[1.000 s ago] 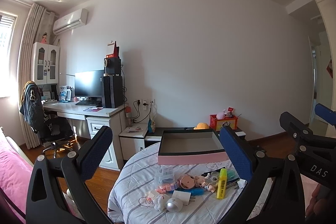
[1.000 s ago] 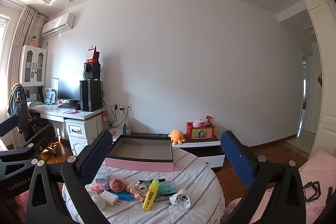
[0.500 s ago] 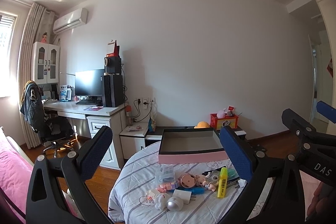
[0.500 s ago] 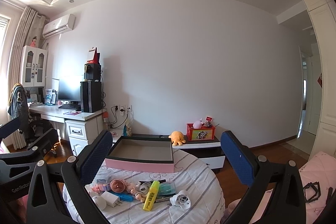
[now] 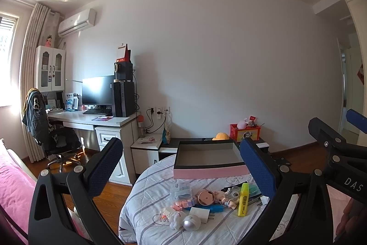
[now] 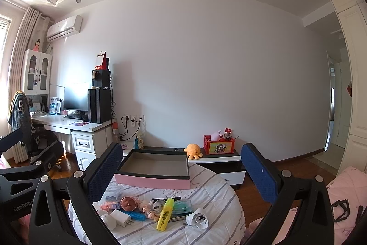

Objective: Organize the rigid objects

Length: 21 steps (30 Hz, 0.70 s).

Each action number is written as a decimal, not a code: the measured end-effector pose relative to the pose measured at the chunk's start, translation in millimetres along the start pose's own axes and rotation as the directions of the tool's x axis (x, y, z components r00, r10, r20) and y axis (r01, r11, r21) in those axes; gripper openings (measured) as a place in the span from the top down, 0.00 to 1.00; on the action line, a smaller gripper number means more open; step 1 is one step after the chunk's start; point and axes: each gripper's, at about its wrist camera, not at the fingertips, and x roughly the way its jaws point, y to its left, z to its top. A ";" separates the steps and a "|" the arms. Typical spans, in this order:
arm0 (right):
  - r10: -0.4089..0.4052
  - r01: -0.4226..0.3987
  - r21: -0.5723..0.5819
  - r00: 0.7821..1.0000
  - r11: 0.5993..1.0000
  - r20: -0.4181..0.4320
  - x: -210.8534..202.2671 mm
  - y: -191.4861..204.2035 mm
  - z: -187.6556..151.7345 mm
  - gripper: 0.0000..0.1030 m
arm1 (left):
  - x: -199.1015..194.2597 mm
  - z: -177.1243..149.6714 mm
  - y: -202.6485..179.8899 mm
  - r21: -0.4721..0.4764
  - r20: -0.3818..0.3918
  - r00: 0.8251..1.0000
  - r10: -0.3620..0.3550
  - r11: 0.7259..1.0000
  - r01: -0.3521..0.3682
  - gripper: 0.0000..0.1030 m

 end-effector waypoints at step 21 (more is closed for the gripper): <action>0.023 -0.023 0.009 0.999 1.000 0.038 -6.6 2.1 3.6 0.00 | 0.8 1.0 -1.9 0.001 0.034 0.999 0.019 1.000 -0.019 0.00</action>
